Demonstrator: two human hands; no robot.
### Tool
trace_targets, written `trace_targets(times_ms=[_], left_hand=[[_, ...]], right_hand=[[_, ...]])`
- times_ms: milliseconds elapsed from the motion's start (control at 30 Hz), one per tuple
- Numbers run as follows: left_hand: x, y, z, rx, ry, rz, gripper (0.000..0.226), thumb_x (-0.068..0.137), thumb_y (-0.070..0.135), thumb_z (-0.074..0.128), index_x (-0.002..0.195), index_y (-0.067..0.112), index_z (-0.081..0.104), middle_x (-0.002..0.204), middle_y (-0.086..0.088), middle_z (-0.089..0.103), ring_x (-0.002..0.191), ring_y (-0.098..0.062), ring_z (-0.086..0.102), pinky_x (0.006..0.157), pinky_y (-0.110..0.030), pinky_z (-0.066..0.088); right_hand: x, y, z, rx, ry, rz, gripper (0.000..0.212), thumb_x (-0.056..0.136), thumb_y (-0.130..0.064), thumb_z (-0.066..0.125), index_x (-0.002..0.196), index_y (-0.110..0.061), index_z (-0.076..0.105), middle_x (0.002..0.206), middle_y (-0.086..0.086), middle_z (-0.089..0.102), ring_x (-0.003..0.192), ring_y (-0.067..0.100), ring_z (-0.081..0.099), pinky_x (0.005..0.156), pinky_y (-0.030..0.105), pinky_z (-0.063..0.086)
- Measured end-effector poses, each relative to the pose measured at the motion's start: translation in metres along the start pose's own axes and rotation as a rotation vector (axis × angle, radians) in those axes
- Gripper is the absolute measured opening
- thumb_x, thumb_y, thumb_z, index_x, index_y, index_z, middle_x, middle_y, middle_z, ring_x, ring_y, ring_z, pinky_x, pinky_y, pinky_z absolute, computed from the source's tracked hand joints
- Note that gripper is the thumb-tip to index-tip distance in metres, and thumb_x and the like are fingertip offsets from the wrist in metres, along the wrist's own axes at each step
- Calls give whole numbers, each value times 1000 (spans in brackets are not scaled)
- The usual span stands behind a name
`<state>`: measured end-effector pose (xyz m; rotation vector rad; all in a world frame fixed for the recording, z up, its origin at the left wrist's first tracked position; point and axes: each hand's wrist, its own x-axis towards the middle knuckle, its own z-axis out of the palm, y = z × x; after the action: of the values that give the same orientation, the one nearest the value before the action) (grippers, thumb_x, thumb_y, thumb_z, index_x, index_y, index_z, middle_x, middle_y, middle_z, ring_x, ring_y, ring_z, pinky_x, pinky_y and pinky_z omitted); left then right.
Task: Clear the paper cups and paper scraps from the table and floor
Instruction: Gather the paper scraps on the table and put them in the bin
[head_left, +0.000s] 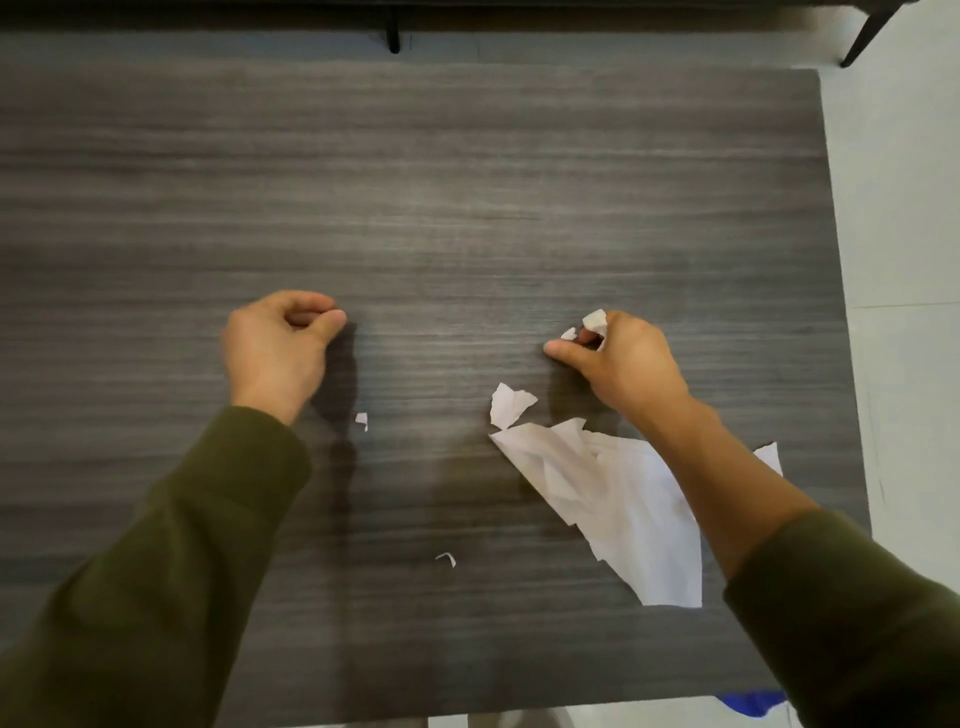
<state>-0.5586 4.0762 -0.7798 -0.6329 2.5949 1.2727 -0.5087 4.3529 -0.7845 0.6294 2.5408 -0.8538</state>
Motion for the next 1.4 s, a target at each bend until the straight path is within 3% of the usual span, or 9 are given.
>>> trace_targets(times_ms=[100, 233, 367, 633, 800, 933, 1100, 1200, 1400], left_hand=[[-8, -15, -15, 63, -42, 4, 9, 78, 12, 72, 85, 15, 68, 72, -1, 62, 68, -13, 59, 83, -32, 51], [-38, -26, -25, 159, -298, 79, 19, 74, 7, 75, 92, 13, 71, 67, 8, 60, 57, 0, 55, 63, -3, 41], [-62, -32, -24, 343, -440, 203, 31, 76, 13, 74, 107, 17, 70, 81, 5, 61, 80, -16, 59, 76, -14, 38], [-83, -47, -10, 432, -209, 412, 13, 88, 9, 61, 92, 1, 71, 90, -17, 64, 89, -33, 58, 83, -36, 45], [-83, -46, -6, 423, -191, 360, 13, 93, 11, 53, 90, 4, 64, 90, -9, 54, 91, -26, 51, 76, -22, 29], [-93, -26, 8, 227, -253, 242, 13, 94, 10, 47, 86, 17, 55, 81, 2, 59, 78, -19, 56, 73, -31, 43], [-105, 13, 46, 218, -394, 405, 25, 96, 7, 41, 105, 5, 64, 98, -11, 63, 94, -26, 55, 78, -24, 34], [-106, 26, 70, 326, -413, 465, 22, 97, 15, 43, 105, 0, 57, 109, -17, 56, 102, -31, 50, 80, -28, 33], [-109, 14, 89, 662, -379, 553, 31, 100, 31, 35, 111, 4, 46, 113, -14, 49, 100, -26, 48, 75, -33, 38]], right_hand=[[1, -9, 9, -91, 47, 0, 32, 91, -36, 55, 90, -5, 57, 79, 4, 55, 75, 19, 51, 63, 28, 35], [-8, -18, 9, 54, 36, -2, 18, 93, -25, 47, 84, -10, 50, 69, -2, 50, 62, 13, 46, 53, 26, 33], [-25, -34, 12, 333, -50, -5, 24, 86, -15, 38, 63, -15, 40, 58, -3, 46, 53, 13, 42, 50, 26, 37], [-47, -56, 26, 441, -262, -52, 32, 93, -8, 34, 79, -22, 59, 66, -10, 52, 50, -4, 52, 50, 10, 39], [-54, -43, 19, 353, -109, 29, 31, 91, -8, 35, 69, -20, 54, 65, -5, 54, 60, 9, 50, 57, 24, 39], [-64, -34, 13, 372, 36, 51, 36, 91, -21, 38, 56, -17, 47, 53, -7, 45, 54, 13, 41, 56, 29, 33], [-75, -25, -6, 282, 81, 18, 28, 87, -31, 53, 69, -11, 62, 38, -11, 44, 41, 4, 40, 48, 22, 32], [-87, -3, -19, 70, 56, 33, 34, 77, -51, 65, 65, -20, 58, 49, -12, 50, 51, 3, 47, 47, 16, 31], [-106, 28, 0, -266, -161, 168, 68, 63, -61, 74, 109, -13, 60, 100, 1, 66, 87, 19, 57, 66, 25, 36]])
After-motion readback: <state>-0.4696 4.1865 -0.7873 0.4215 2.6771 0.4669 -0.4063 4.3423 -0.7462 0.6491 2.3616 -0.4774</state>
